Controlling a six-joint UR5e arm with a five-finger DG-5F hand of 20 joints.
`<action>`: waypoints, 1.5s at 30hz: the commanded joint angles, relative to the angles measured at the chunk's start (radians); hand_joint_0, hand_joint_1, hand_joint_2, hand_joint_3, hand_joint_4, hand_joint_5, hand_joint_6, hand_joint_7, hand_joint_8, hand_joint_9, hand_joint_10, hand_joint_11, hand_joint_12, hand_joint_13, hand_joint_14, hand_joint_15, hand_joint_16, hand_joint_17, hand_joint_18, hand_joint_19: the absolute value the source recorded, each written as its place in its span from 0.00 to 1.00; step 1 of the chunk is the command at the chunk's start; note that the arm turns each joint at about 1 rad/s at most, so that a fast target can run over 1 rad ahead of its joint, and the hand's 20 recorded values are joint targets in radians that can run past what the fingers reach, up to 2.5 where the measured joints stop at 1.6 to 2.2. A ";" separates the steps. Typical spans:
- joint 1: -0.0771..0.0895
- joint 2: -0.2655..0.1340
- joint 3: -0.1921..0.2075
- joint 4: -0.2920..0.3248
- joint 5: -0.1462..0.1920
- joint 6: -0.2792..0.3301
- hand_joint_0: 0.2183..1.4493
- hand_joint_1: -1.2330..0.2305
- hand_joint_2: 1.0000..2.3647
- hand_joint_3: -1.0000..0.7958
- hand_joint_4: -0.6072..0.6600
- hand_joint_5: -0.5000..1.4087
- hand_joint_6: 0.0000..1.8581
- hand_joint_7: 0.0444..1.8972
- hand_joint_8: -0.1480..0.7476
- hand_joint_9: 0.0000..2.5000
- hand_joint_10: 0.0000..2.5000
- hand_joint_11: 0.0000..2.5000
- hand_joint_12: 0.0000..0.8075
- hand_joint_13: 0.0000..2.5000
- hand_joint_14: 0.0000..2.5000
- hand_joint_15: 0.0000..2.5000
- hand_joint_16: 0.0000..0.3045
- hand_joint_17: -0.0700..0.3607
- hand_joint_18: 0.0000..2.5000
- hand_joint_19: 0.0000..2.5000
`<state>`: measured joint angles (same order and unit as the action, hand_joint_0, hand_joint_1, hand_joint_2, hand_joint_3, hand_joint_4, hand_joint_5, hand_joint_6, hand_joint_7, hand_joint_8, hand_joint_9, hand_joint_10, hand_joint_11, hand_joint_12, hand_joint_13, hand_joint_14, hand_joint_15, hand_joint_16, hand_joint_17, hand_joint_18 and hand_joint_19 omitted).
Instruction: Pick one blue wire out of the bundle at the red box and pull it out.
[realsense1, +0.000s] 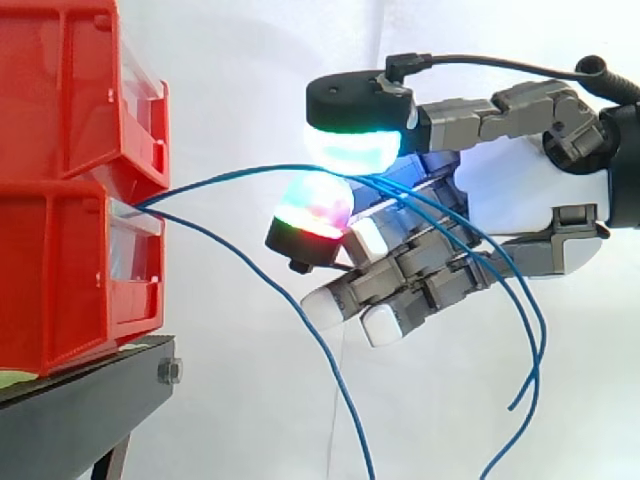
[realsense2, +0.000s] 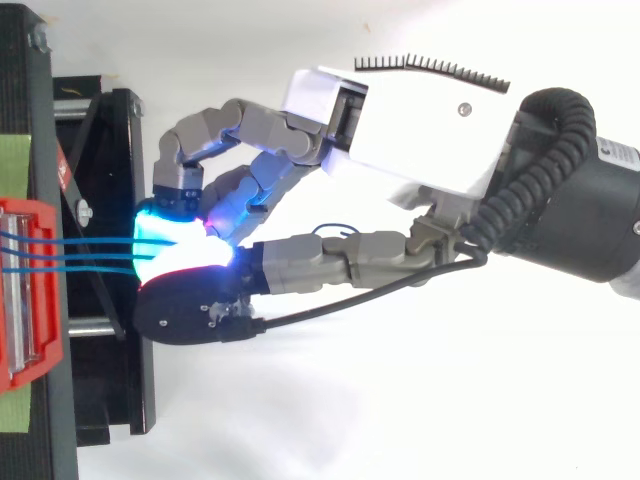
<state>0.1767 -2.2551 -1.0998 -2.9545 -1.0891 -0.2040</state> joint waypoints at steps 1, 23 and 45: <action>0.000 0.000 0.001 0.000 0.000 0.000 0.30 0.33 0.02 0.48 0.69 0.18 0.48 0.63 0.61 0.39 0.01 0.33 0.57 0.32 0.01 0.18 0.20 0.48 0.31 0.22; 0.001 0.000 0.001 0.000 0.000 0.000 0.30 0.50 0.01 0.35 0.66 0.20 0.45 0.59 0.61 0.46 0.01 0.32 0.55 0.34 0.01 0.18 0.19 0.47 0.32 0.25; 0.000 0.000 0.012 0.000 0.000 -0.008 0.33 0.23 0.01 0.37 0.70 0.17 0.49 0.61 0.58 0.39 0.01 0.34 0.55 0.31 0.01 0.18 0.19 0.47 0.31 0.22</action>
<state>0.1765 -2.2550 -1.0871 -2.9544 -1.0891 -0.2103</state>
